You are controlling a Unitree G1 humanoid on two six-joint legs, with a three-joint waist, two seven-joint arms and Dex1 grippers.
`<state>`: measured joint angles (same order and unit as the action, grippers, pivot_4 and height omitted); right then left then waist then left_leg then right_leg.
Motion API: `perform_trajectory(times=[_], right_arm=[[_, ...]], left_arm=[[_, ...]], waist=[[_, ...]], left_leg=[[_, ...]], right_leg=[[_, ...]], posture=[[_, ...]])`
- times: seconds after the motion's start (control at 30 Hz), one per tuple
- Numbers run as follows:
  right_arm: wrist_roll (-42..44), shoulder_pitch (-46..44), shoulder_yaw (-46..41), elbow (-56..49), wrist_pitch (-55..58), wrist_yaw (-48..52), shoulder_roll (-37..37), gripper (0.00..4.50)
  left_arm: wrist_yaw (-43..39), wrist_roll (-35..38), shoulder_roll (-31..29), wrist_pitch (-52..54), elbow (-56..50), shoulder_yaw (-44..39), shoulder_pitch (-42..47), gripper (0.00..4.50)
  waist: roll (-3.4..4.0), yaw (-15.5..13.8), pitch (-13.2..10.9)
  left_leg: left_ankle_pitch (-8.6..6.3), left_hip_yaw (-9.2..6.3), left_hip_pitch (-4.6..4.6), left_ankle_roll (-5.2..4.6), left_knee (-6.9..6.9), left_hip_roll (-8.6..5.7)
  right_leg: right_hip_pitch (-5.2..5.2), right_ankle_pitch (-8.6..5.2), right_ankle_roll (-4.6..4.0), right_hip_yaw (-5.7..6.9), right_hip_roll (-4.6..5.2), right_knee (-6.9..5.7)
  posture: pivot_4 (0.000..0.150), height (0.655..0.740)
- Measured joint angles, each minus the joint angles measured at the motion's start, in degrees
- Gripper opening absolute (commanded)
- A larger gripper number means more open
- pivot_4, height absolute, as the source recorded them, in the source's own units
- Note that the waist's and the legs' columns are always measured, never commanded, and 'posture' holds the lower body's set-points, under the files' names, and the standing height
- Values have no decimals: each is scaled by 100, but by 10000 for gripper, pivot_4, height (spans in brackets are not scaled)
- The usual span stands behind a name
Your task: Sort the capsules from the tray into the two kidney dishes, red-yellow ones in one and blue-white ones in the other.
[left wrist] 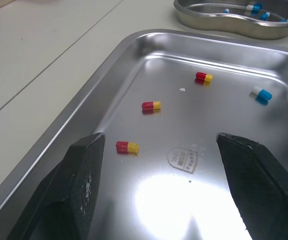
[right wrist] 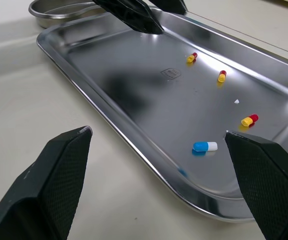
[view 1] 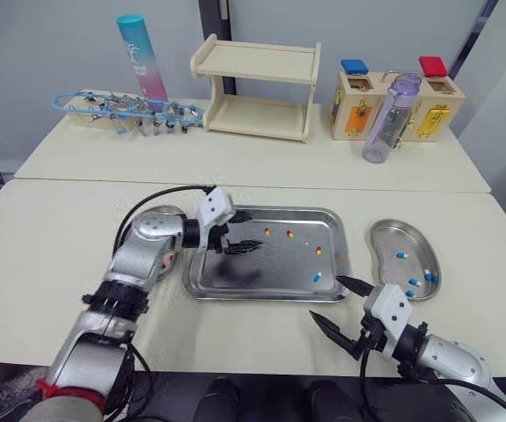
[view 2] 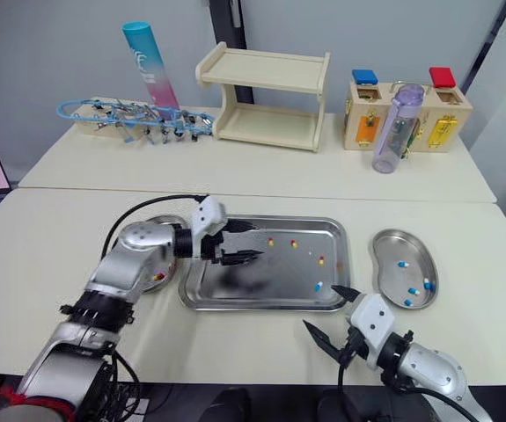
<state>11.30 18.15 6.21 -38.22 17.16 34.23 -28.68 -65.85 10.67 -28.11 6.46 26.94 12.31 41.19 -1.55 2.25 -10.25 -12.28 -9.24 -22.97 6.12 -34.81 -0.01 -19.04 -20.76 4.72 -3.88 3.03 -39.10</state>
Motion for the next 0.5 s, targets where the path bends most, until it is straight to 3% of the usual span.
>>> perform_trajectory(times=[0.2,0.5], right_arm=[[-77,37,184,-139,135,-184,37,45000],[-93,14,184,-299,295,-325,81,45000]], left_arm=[[-119,-532,468,-811,1710,129,737,36124],[1,-955,723,-1323,2803,110,1085,36124]], waist=[[-1,18,0],[-2,32,0]], left_leg=[[0,-1,-2,0,-3,-2],[0,-4,-2,-1,-4,-3]], right_leg=[[1,0,1,0,1,0],[1,0,2,2,1,-2]], posture=[[1500,7400],[1500,7400]])
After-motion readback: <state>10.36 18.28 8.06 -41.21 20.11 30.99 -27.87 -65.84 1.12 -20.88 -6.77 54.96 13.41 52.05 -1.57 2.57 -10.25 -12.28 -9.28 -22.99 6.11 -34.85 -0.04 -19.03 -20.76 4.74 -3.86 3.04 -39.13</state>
